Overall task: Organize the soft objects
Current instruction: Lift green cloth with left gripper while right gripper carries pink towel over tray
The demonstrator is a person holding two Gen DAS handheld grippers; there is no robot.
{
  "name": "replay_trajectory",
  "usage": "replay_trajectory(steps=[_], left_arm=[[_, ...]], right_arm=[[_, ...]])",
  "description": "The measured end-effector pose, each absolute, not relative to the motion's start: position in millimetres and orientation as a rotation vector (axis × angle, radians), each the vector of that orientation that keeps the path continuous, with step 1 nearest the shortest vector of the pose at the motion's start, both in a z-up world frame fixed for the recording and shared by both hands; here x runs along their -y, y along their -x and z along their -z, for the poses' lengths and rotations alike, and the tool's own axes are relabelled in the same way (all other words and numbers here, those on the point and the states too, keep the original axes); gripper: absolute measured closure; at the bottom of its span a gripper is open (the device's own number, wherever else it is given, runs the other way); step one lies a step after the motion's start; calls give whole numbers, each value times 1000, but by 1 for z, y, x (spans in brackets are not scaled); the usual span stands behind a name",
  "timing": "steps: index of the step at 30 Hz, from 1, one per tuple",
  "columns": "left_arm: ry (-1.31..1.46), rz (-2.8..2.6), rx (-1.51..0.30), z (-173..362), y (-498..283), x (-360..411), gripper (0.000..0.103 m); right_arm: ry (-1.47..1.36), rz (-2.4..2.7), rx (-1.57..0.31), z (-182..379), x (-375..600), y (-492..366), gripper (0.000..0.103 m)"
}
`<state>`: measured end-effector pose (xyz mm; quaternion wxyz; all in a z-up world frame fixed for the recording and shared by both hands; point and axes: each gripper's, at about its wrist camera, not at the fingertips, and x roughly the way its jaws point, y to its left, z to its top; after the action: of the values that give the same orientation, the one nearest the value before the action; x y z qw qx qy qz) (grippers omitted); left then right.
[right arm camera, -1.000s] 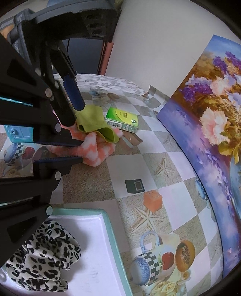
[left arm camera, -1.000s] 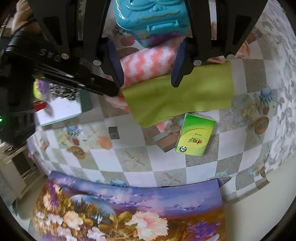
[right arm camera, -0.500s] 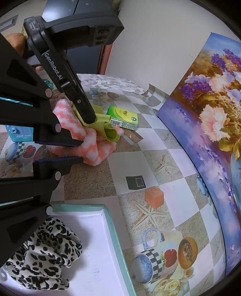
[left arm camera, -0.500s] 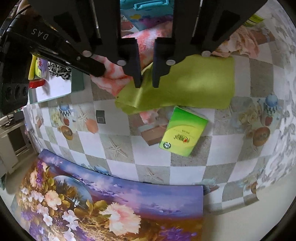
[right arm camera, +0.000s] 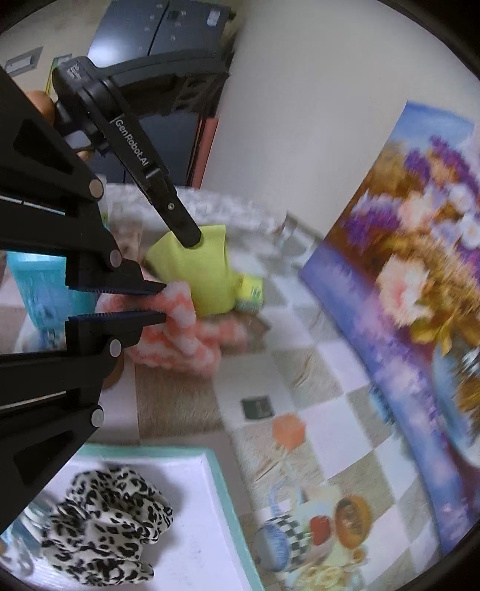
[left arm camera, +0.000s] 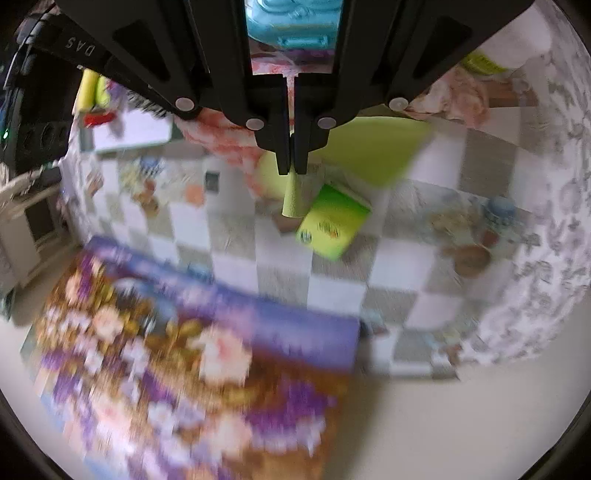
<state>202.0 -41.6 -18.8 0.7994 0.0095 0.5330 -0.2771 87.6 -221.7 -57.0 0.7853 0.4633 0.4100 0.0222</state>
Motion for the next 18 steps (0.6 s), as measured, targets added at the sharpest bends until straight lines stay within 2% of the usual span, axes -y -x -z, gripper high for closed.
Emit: replay_trajectory(steps=[10,18], left_arm=[[33,585,-896,-83,-155,36,102],[84,682,-781,-137,-99,53,102]], right_arm=[[-914,-67,-742,-20,218,-54,95],[-783,82,-646,-89,244,-3,95]])
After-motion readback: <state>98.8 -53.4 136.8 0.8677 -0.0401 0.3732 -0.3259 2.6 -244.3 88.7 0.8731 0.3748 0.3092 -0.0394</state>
